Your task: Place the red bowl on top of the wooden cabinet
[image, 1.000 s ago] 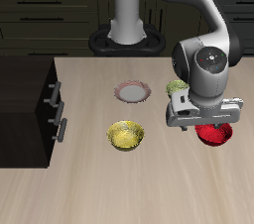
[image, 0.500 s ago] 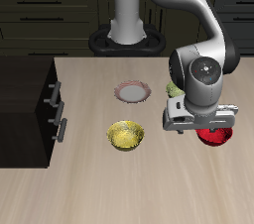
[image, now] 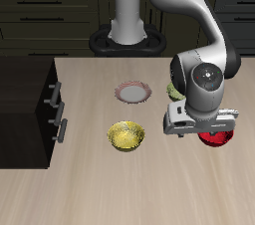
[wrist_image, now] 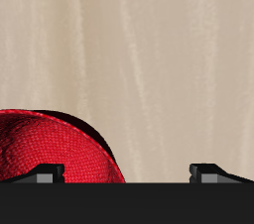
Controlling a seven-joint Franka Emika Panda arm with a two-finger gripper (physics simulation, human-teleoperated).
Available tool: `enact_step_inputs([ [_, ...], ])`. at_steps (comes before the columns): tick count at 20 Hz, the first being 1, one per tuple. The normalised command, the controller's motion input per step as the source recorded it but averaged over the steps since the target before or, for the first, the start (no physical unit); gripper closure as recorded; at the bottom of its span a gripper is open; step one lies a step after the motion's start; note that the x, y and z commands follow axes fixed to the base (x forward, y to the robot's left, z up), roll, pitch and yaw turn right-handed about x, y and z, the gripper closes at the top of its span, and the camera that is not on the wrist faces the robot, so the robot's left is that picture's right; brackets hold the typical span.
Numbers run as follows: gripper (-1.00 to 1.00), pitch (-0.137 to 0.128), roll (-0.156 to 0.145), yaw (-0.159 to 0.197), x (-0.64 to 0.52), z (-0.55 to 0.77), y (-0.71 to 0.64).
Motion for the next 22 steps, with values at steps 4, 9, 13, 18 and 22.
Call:
enact_step_inputs([
  [4,-1.0,0.017,0.024,0.015,-0.05,-0.13,0.1],
  [9,-1.0,0.037,0.092,-0.037,-0.01,-0.11,0.12],
  [13,1.0,-0.007,0.025,-0.048,-0.03,-0.02,0.1],
  [18,1.0,-0.048,0.023,-0.009,0.0,0.09,0.05],
  [22,1.0,0.008,0.002,-0.011,0.03,0.03,-0.05],
])
